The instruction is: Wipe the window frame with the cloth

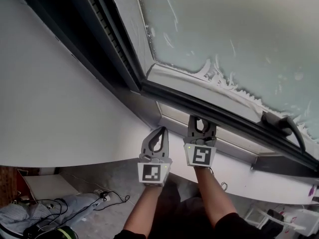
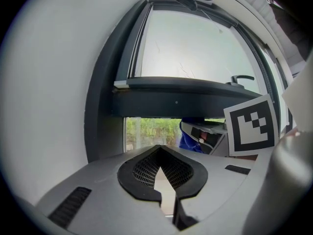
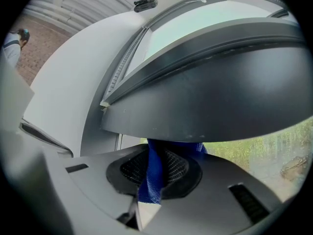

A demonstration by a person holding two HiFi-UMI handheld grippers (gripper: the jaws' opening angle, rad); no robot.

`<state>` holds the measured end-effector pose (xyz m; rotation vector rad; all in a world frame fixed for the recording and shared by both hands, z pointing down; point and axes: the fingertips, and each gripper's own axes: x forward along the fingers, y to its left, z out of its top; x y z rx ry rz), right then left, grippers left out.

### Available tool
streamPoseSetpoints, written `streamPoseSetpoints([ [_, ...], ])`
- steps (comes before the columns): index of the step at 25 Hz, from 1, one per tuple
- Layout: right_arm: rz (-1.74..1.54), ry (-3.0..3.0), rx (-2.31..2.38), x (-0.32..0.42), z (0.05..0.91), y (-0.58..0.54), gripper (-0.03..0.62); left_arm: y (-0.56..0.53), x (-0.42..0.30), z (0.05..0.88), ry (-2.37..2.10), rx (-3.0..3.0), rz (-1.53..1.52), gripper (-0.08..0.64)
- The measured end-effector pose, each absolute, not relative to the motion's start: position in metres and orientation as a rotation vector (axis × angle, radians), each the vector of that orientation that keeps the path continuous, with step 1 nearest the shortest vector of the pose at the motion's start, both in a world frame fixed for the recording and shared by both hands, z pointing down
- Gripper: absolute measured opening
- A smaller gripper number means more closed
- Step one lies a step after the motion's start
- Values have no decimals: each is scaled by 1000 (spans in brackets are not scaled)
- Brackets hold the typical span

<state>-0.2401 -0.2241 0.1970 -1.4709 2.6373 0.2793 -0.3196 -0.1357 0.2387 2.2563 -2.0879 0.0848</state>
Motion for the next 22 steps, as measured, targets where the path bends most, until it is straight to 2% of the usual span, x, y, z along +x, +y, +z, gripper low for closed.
streamPoseSetpoints([
  [22,274,2710,-1293,-346,201,-233,38,-136,-384,257,-2111,2262,116,5],
])
